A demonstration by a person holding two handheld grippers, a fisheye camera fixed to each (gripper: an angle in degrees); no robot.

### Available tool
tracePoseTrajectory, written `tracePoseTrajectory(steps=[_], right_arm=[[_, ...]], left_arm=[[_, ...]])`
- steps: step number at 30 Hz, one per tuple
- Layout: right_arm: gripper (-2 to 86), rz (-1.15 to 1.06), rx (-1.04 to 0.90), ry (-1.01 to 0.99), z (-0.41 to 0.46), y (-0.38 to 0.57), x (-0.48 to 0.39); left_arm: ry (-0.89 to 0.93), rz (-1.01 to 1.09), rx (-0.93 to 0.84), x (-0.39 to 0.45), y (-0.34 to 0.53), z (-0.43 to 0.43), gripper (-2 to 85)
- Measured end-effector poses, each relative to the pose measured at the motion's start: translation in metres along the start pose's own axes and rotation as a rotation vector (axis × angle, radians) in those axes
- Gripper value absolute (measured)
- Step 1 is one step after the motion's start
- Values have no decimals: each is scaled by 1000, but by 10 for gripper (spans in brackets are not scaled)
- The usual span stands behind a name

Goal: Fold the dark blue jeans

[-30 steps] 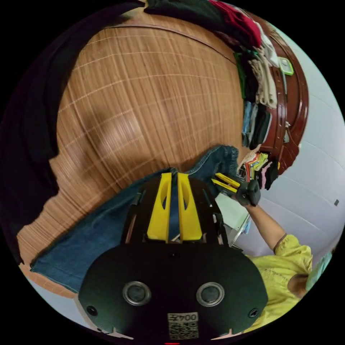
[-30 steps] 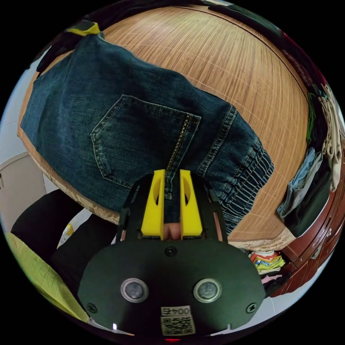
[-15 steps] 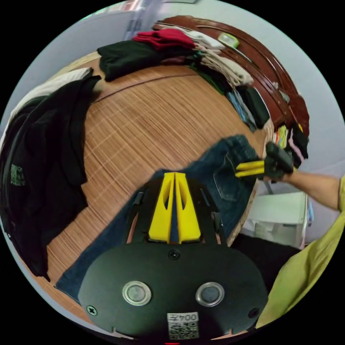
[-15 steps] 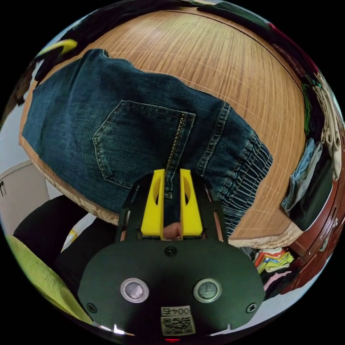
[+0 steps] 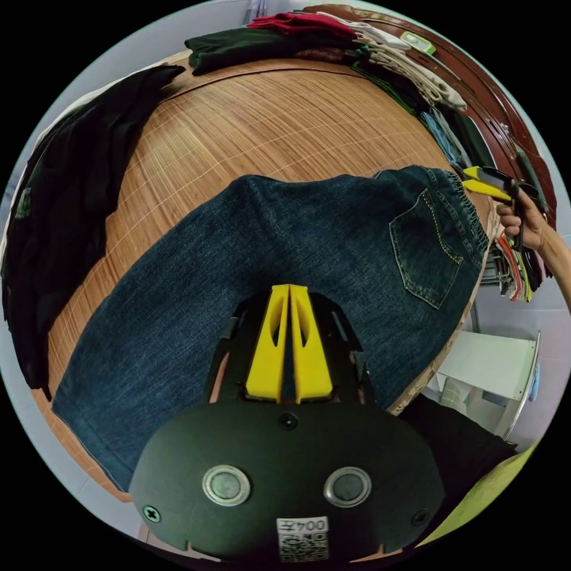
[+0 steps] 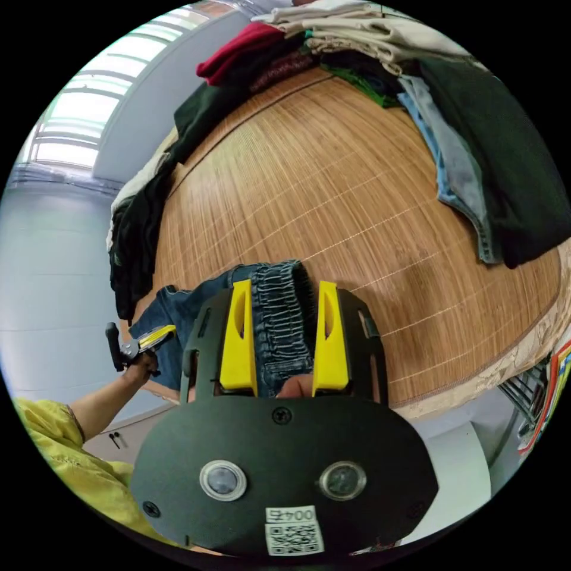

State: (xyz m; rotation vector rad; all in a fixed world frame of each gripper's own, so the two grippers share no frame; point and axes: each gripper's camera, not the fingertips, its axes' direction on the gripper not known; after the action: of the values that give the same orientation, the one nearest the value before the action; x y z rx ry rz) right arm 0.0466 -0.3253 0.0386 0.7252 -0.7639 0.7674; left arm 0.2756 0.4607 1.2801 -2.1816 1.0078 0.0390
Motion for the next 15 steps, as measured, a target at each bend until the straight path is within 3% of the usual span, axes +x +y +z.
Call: tracePoseTrajectory(steps=[4,7,9,13,15], right_arm=[[158,-53,-82,-74,-2,-15,15],[114,-147,-199,-14,3,-17,15],[75,-179,-194,3,-3,-15,13],[41,-348,-45,318,-38,1,-21],[45,-210,-32,275,-40,3,1]], left_arm=[[-1,-21,8,4,12,-7,1],[-46,-15,20,13,20,-12,1],[-65,-26,30,17,25,-15,0],[-30,-88,56,12,37,-20,0],[2,-122,65,8,41,-22,0]])
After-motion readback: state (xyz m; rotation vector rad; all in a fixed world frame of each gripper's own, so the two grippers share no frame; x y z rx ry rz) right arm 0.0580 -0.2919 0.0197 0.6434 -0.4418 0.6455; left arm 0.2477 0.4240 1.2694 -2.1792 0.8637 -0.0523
